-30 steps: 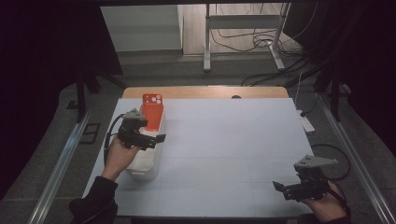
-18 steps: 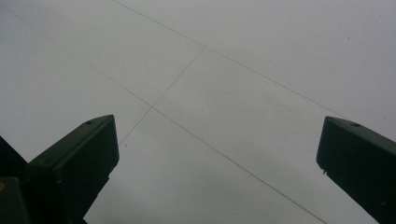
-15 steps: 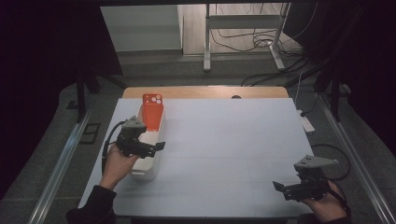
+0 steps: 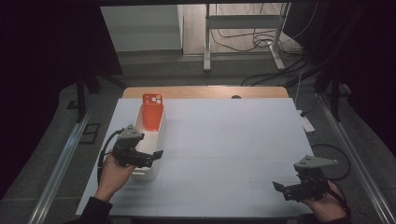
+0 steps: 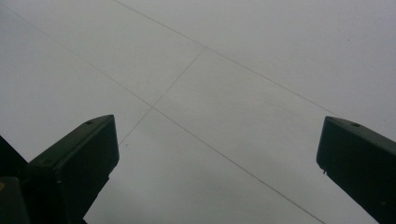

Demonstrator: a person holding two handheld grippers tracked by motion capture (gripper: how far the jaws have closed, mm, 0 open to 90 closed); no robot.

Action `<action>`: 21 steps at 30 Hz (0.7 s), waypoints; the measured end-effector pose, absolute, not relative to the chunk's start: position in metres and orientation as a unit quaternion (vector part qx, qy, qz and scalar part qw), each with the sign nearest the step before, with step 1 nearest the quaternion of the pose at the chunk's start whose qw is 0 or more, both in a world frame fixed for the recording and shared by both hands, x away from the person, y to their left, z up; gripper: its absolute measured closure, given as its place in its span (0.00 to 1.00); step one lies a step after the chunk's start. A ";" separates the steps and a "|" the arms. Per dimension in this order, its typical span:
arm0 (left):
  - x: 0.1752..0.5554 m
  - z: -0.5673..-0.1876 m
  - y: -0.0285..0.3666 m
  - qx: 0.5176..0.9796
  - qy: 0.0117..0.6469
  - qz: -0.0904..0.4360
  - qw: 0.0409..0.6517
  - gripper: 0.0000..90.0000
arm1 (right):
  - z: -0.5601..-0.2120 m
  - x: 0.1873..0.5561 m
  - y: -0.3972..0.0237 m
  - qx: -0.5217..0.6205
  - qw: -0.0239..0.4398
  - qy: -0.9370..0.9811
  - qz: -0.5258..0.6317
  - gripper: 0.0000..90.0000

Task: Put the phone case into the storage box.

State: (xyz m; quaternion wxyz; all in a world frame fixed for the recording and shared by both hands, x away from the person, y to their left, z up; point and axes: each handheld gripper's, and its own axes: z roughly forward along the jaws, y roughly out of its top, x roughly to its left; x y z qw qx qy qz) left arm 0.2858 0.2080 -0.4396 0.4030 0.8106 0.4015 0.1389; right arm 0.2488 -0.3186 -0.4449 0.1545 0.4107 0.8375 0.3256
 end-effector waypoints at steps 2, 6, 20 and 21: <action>0.282 -0.440 0.209 0.810 0.402 0.139 0.403 0.01 | -0.445 0.249 -0.319 0.411 0.155 0.838 0.326 0.00; 0.275 -0.443 0.211 0.809 0.406 0.138 0.403 0.01 | -0.445 0.249 -0.319 0.411 0.154 0.838 0.325 0.00; 0.250 -0.449 0.220 0.805 0.417 0.140 0.399 0.01 | -0.445 0.249 -0.319 0.411 0.155 0.837 0.325 0.00; 0.248 -0.450 0.221 0.804 0.419 0.140 0.399 0.01 | -0.445 0.249 -0.318 0.411 0.155 0.837 0.326 0.00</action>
